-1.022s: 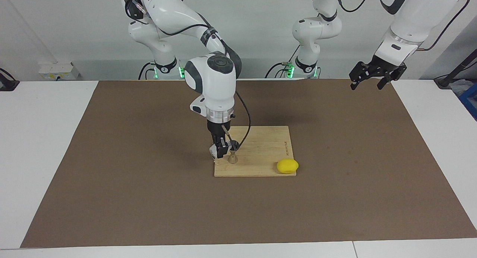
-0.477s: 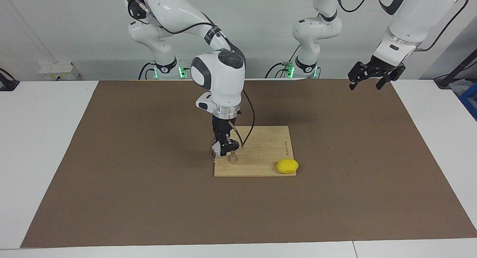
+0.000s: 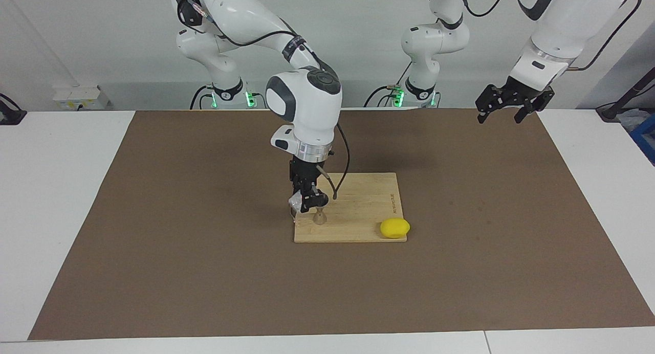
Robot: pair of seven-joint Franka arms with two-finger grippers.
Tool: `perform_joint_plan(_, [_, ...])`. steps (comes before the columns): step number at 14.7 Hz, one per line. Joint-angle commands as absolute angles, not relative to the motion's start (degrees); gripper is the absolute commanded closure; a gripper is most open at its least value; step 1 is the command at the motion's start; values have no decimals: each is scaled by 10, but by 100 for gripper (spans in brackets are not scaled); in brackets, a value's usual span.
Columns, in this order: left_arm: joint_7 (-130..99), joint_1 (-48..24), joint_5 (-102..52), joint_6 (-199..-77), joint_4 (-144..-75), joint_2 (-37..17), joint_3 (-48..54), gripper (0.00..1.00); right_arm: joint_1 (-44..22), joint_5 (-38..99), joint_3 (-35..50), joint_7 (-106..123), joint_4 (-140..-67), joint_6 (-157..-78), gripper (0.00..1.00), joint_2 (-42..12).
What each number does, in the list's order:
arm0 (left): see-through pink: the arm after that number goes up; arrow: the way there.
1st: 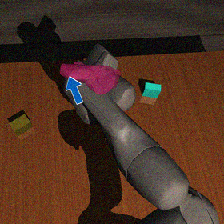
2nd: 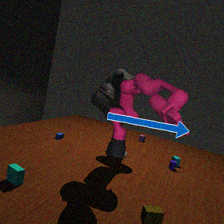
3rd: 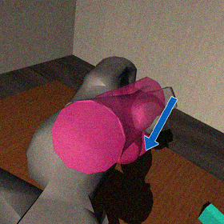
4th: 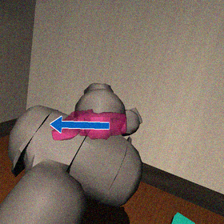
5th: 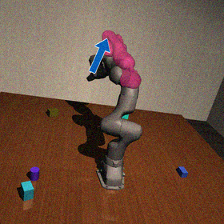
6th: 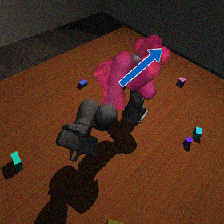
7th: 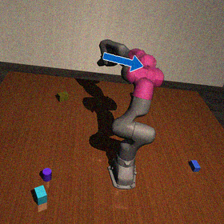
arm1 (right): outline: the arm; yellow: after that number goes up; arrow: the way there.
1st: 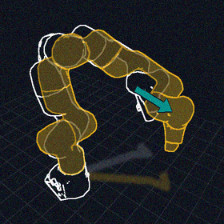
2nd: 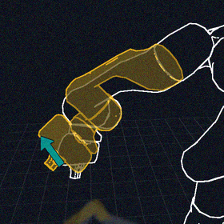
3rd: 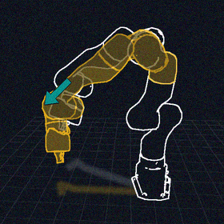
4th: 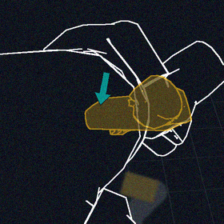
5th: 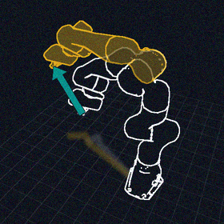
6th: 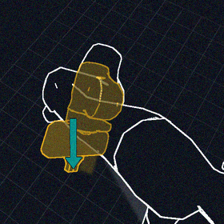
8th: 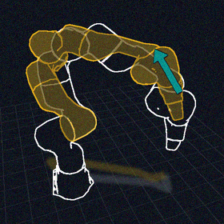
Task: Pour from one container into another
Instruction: 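Move the held glass cup with the right gripper above the metal cup, then tilt the glass cup with the right gripper over the metal cup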
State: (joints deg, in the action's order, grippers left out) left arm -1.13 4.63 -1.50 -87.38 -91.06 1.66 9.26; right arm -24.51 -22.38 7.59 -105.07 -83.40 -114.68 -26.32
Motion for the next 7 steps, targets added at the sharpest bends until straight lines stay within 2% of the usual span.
perform_joint_plan(1, [-13, 32, -15, -868, -918, 25, 82, 0, -247, -248, 79, -1033, -826, -1135, 100, -266])
perform_joint_plan(7, [-10, 35, -15, -868, -918, 25, 79, 0, -250, -259, 79, -1020, -826, -1130, 100, -265])
